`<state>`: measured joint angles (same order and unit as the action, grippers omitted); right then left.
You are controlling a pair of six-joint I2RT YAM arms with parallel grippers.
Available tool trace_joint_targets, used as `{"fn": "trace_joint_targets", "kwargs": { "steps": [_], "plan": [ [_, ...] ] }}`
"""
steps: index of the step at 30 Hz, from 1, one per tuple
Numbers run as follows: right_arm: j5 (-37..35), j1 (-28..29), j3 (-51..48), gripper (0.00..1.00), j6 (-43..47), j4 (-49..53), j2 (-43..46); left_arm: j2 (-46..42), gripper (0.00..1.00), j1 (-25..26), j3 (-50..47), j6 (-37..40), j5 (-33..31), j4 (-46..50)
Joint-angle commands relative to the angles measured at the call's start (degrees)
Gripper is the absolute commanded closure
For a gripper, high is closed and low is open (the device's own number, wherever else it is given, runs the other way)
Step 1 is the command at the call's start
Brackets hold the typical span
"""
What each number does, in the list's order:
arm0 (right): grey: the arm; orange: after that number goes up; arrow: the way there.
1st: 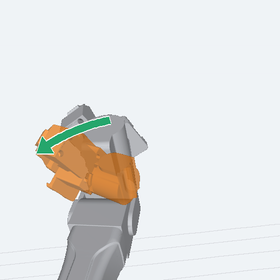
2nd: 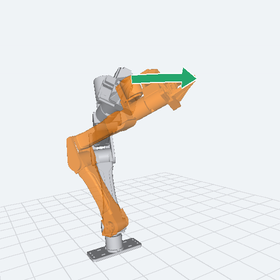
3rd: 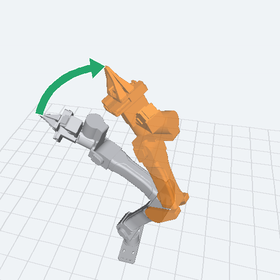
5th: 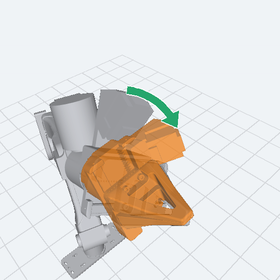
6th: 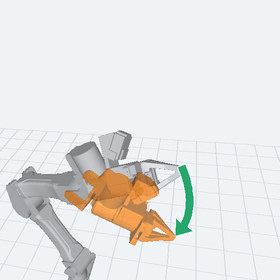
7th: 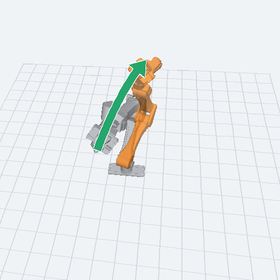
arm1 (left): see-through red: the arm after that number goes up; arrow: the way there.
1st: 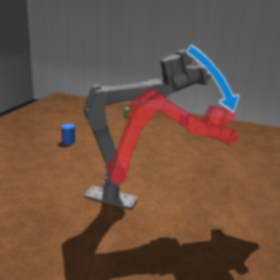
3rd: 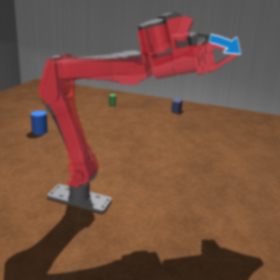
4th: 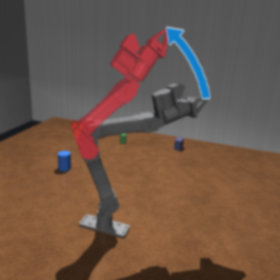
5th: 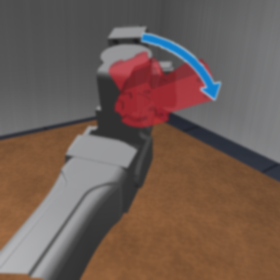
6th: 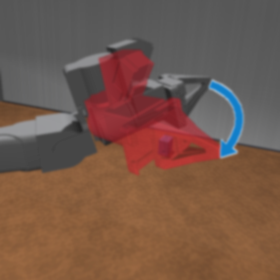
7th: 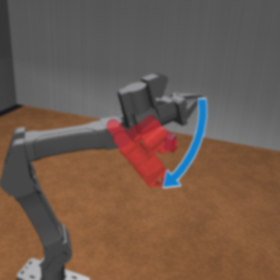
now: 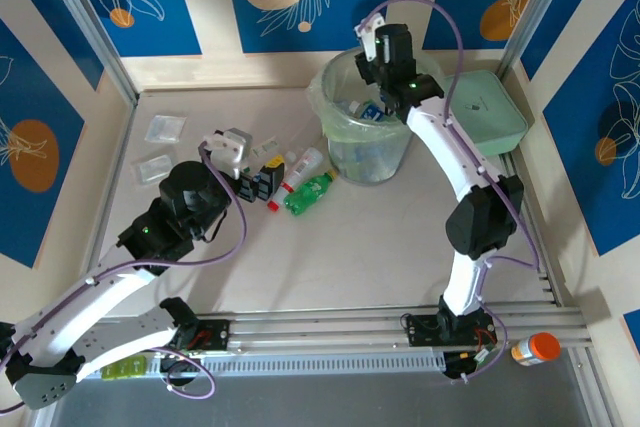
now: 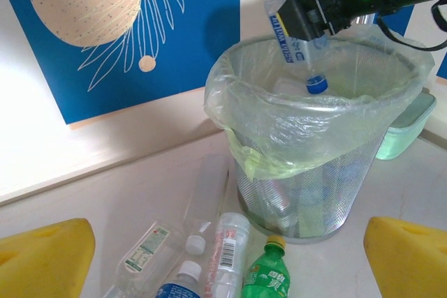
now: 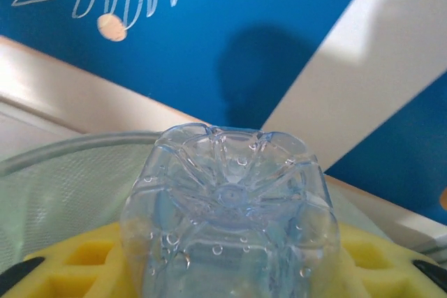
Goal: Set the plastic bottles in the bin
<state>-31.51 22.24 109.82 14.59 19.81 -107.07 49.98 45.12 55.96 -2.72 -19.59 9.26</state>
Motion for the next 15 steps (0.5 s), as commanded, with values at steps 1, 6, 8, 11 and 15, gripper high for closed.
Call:
{"fn": "trace_joint_targets", "kwargs": {
  "steps": [1, 6, 8, 11, 15],
  "plan": [
    [-0.50, 0.57, -0.66, 0.47, 3.08, 6.44, -4.25, -0.56, 0.01, -0.30, -0.42, 0.00, -0.76, -1.57],
    [3.26, 2.05, -1.62, 0.42, 3.73, 6.88, -3.54, -0.54, 0.01, -0.30, -0.51, 0.17, -1.04, -1.76],
    [4.36, 2.52, -2.82, 0.42, 4.00, 5.81, -2.23, -0.50, 0.01, -0.32, -0.51, 0.17, -1.13, -1.69],
    [5.61, 2.47, -3.32, 0.39, 3.40, 6.28, -0.90, -0.52, 0.01, -0.30, -0.51, 0.26, -1.15, -1.70],
    [6.69, 1.43, -3.16, 0.19, 1.67, 8.46, 0.11, -0.76, 0.01, -0.30, -0.51, 0.33, -1.39, -1.65]
  ]
}}
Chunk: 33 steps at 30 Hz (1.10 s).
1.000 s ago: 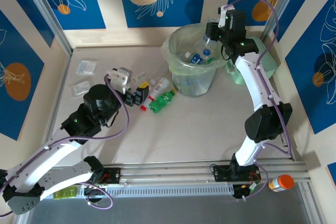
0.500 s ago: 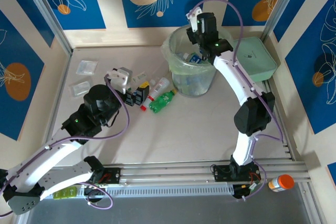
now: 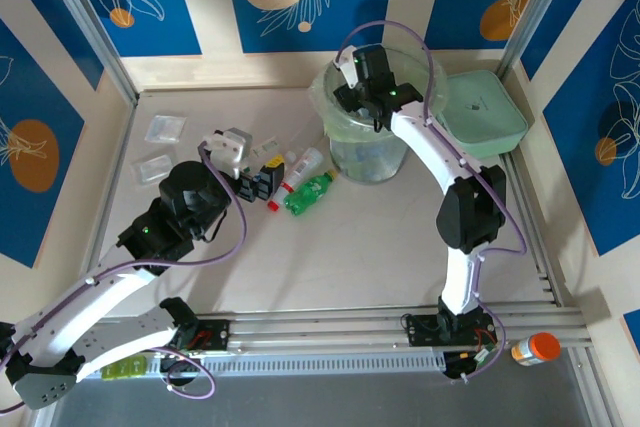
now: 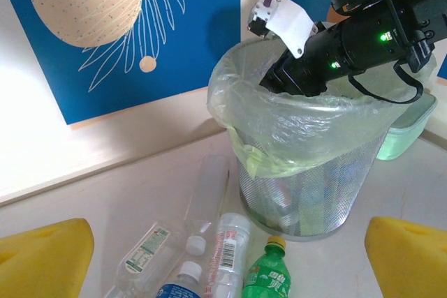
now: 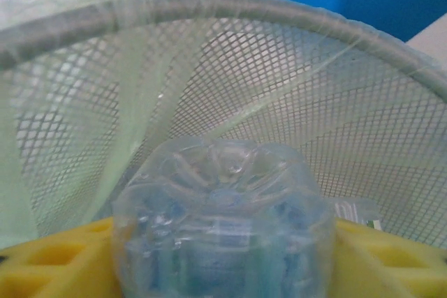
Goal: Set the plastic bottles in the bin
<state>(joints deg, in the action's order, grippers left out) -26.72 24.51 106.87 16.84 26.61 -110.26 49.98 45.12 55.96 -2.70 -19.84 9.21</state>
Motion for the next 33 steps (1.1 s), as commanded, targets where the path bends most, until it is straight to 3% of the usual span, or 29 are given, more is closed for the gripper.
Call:
{"fn": "trace_joint_targets", "kwargs": {
  "steps": [1, 6, 11, 14, 18, 19, 24, 30, 33],
  "plan": [
    [2.43, -0.99, -0.17, 0.16, -1.17, 1.91, 3.94, -0.85, 0.01, -0.30, -0.51, 0.37, -1.19, -1.61],
    [10.49, -3.27, -0.17, 0.12, -7.75, 2.20, 10.02, -0.59, 0.01, -0.31, -0.62, 1.02, -1.77, -1.74],
    [19.80, -6.70, -1.20, 0.20, -14.78, 1.96, 15.18, -0.41, 0.00, -0.30, -0.85, 1.29, -2.70, -2.07],
    [25.13, -8.89, -2.34, 0.34, -18.48, 1.64, 16.38, -0.20, 0.00, -0.32, -0.77, 1.12, -2.19, -2.13],
    [24.93, -9.42, -3.72, 0.65, -21.40, 2.43, 17.43, 1.39, 0.01, -0.60, 0.33, 1.48, -0.56, -0.87],
    [25.04, -9.22, -4.73, 0.68, -21.93, 2.01, 18.19, 2.46, 0.01, -0.63, 1.32, 1.72, 0.69, 0.22],
    [22.43, -7.48, -11.60, 0.69, -26.17, 1.23, 24.47, 11.55, 0.01, -2.83, 10.16, -3.66, 5.71, 9.50],
    [23.25, -6.68, -20.96, 0.65, -31.66, 0.90, 33.78, 23.46, 0.01, -13.84, 18.12, -16.85, 20.08, 13.48],
    [26.27, -6.86, -24.55, 0.57, -36.16, 2.18, 38.02, 30.90, 0.00, -17.47, 22.61, -19.70, 22.45, 12.83]
  ]
}}
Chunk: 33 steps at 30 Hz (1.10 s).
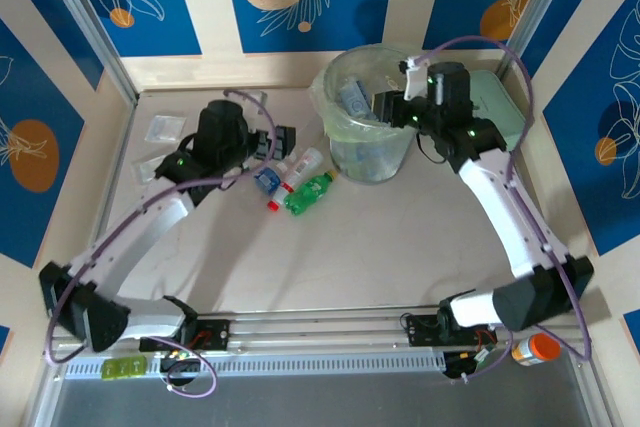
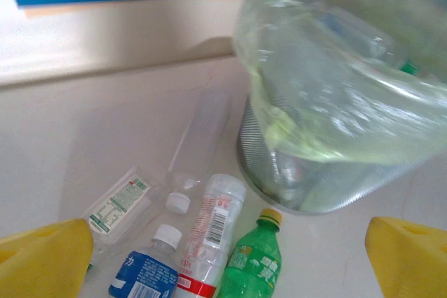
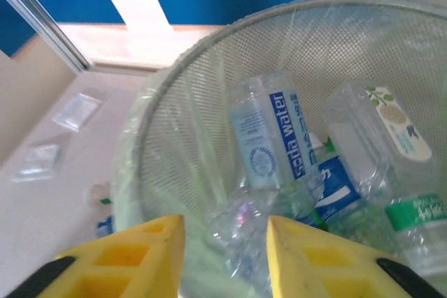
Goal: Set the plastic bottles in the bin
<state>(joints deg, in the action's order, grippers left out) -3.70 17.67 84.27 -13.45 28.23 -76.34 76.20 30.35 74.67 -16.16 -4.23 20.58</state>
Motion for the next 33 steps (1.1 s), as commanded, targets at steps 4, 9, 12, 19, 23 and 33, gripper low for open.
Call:
{"fn": "trace_joint_targets", "kwargs": {
  "steps": [4, 9, 12, 19, 23, 33],
  "plan": [
    [11.73, -1.03, -3.71, 0.52, -10.13, 4.38, 8.04, 16.61, 0.00, -8.15, 12.77, -6.58, 10.69, 0.48],
    [15.86, -1.40, -7.90, 0.47, -12.34, 4.14, 15.69, 35.85, 0.00, -11.48, 31.14, 2.00, 18.04, 5.88],
    [15.18, -1.76, -6.51, 0.44, -11.19, 7.11, 18.56, 45.52, 0.01, -11.71, 40.75, 7.37, 18.83, 10.48],
    [17.50, -0.71, -8.35, 0.38, -12.10, 6.27, 20.71, 58.89, 0.00, -11.46, 50.67, 9.40, 22.83, 11.62],
    [18.35, -0.74, -9.96, 0.33, -12.38, 5.43, 20.79, 62.36, 0.00, -10.67, 52.51, 11.01, 24.03, 11.64],
    [17.46, -0.79, -12.02, 0.25, -11.57, 6.47, 18.53, 68.19, 0.01, -6.54, 57.96, 14.67, 14.04, 15.30]
  ]
}}
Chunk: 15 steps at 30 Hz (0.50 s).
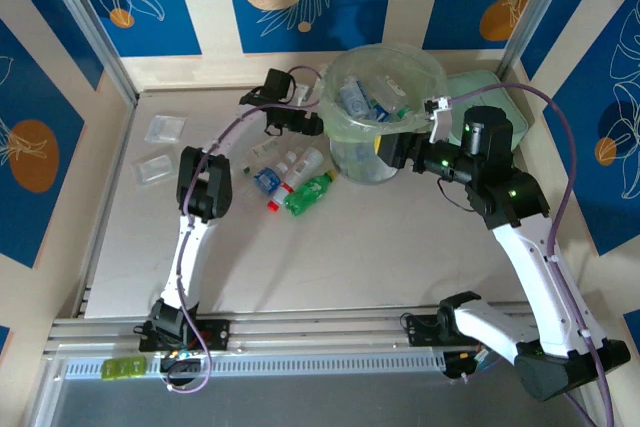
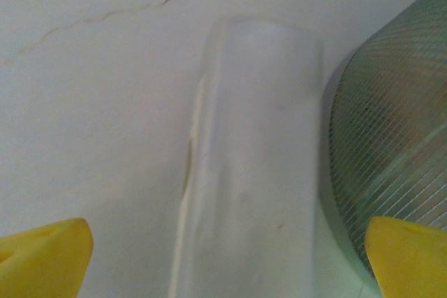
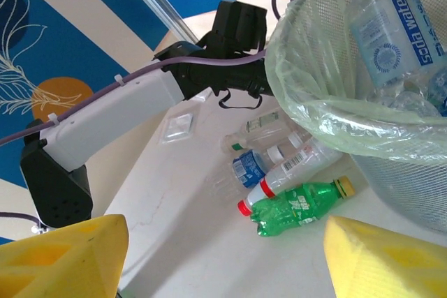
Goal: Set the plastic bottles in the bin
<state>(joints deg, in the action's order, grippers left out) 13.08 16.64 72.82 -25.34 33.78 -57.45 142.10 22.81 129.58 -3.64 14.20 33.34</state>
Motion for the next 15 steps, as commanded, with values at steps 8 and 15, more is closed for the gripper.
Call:
{"fn": "trace_joint_targets", "kwargs": {
  "steps": [8, 15],
  "plan": [
    [-0.74, 0.38, -1.98, 0.25, 1.48, 1.63, -0.29, 6.54, 0.01, 2.91, 8.03, -1.01, -10.68, 3.08],
    [-1.30, 0.34, -2.33, 0.25, 1.78, 2.07, 0.36, 8.64, 0.06, 3.83, 9.77, -0.67, -15.21, 5.10]
  ]
}}
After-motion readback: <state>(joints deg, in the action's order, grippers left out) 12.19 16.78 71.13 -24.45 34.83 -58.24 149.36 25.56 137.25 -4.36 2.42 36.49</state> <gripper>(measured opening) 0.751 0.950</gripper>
